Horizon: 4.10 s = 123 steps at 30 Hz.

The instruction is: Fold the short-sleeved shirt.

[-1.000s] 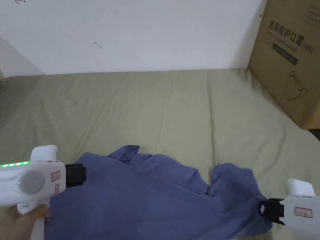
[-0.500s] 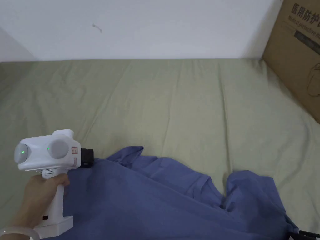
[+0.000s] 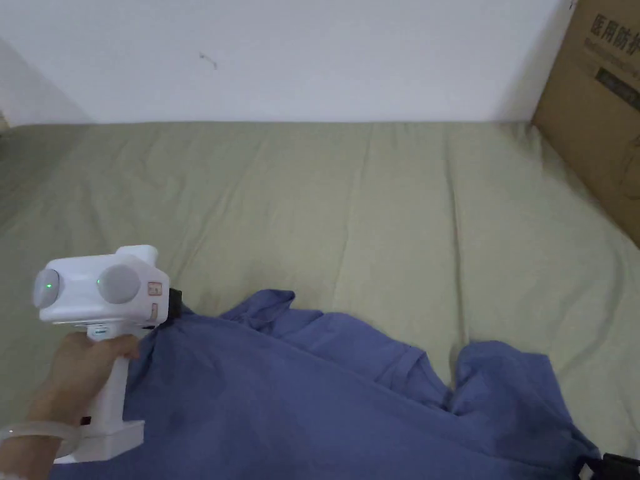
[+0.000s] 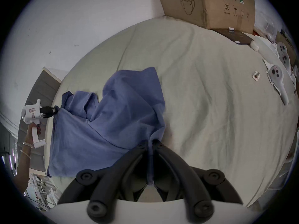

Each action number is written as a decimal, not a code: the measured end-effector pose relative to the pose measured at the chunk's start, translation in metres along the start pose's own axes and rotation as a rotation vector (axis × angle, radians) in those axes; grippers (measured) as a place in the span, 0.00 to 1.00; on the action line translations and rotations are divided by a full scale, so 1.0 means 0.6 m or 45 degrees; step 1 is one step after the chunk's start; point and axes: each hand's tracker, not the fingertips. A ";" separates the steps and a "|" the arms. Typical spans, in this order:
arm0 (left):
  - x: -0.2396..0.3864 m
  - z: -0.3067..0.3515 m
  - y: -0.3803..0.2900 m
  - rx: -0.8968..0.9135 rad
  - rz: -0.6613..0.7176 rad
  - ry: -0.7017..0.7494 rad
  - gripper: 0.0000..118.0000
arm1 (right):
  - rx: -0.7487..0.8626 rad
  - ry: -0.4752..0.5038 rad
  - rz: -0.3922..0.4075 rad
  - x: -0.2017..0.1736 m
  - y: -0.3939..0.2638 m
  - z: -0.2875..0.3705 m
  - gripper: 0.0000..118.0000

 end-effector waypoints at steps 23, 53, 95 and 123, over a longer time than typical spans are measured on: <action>-0.058 0.539 0.182 0.742 -0.095 0.362 0.03 | 0.662 0.152 0.342 -0.294 0.384 0.278 0.04; 0.031 0.381 0.388 0.985 -0.088 0.484 0.03 | 0.826 0.012 0.224 -0.363 0.672 0.272 0.04; -0.086 0.320 -0.463 0.054 -0.095 0.253 0.03 | 0.051 -0.040 -0.036 0.009 -0.204 0.143 0.04; -0.088 0.407 -0.570 0.055 -0.055 0.121 0.23 | 0.164 -0.284 0.276 -0.017 -0.271 0.205 0.00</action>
